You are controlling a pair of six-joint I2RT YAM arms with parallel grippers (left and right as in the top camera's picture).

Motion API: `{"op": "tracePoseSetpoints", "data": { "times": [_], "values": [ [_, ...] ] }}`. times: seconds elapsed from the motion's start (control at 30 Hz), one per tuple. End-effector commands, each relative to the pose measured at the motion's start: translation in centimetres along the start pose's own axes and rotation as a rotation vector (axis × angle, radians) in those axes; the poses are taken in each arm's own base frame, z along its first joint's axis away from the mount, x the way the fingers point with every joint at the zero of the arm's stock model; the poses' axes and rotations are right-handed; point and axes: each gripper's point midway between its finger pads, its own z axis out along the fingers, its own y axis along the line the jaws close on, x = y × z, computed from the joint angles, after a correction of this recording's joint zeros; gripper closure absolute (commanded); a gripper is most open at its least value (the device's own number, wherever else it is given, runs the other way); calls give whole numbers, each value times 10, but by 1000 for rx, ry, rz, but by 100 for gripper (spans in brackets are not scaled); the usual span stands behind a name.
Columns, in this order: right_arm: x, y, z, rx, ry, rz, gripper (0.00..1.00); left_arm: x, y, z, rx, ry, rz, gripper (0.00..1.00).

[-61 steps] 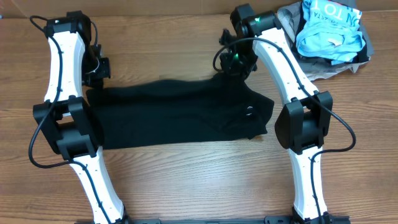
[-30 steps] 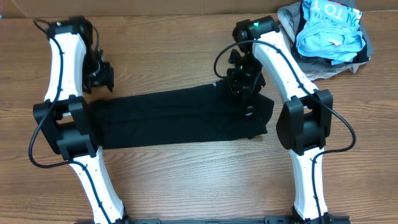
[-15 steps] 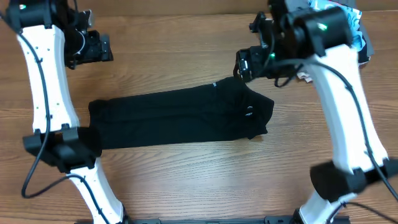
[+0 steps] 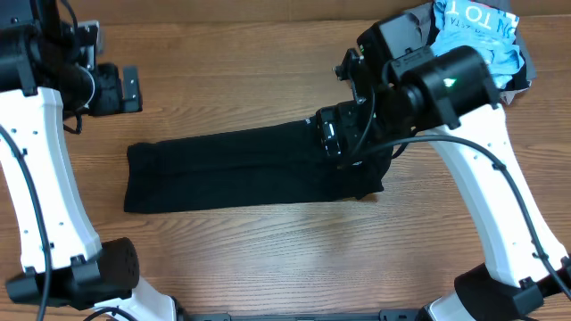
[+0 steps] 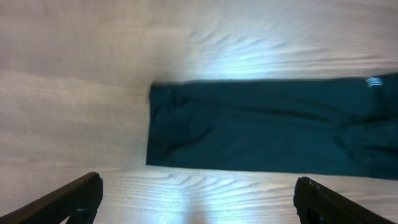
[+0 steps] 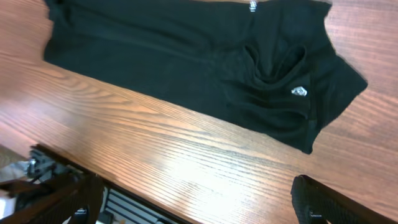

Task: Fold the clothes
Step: 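Release the folded top edge and lift both grippers away, then lower both grippers onto the folded strip's left and right ends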

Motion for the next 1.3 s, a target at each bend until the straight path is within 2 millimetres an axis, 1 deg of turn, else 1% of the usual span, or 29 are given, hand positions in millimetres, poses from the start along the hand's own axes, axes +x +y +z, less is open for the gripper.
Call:
{"op": "tracePoseSetpoints", "data": {
  "times": [0.0,0.07,0.13,0.2,0.3,0.4,0.47,0.6,0.73,1.0,1.13,1.2,1.23,1.27],
  "values": [
    [2,-8,18,33,25,20,0,20,38,58,-52,154,-105,0],
    [0,-10,26,33,26,20,0,25,50,84,-37,172,-114,0],
    [-1,-11,31,33,23,19,0,29,54,109,-4,177,-94,0],
    [-4,-11,34,31,17,18,0,34,54,133,37,175,-56,0],
    [-5,-11,35,30,12,17,0,44,57,168,39,177,-2,0],
    [-6,-11,35,33,6,15,0,52,59,199,41,163,51,0],
    [-8,-12,35,35,-3,5,0,60,59,216,42,166,60,0],
    [-11,-11,35,33,-13,-1,0,76,61,240,41,178,61,0],
    [-11,-11,35,33,-12,-1,0,85,61,258,37,161,64,0],
    [-10,-11,35,33,-11,0,0,113,59,283,41,172,65,0],
    [-11,-11,35,33,-14,-1,0,122,58,292,42,164,64,0],
    [-12,-11,35,32,-18,-2,0,124,58,294,41,160,61,4],
    [-12,-11,35,32,-18,-2,0,125,58,295,42,159,57,9],
    [-12,-11,35,32,-18,-2,0,128,55,296,56,162,56,21]
  ]
}}
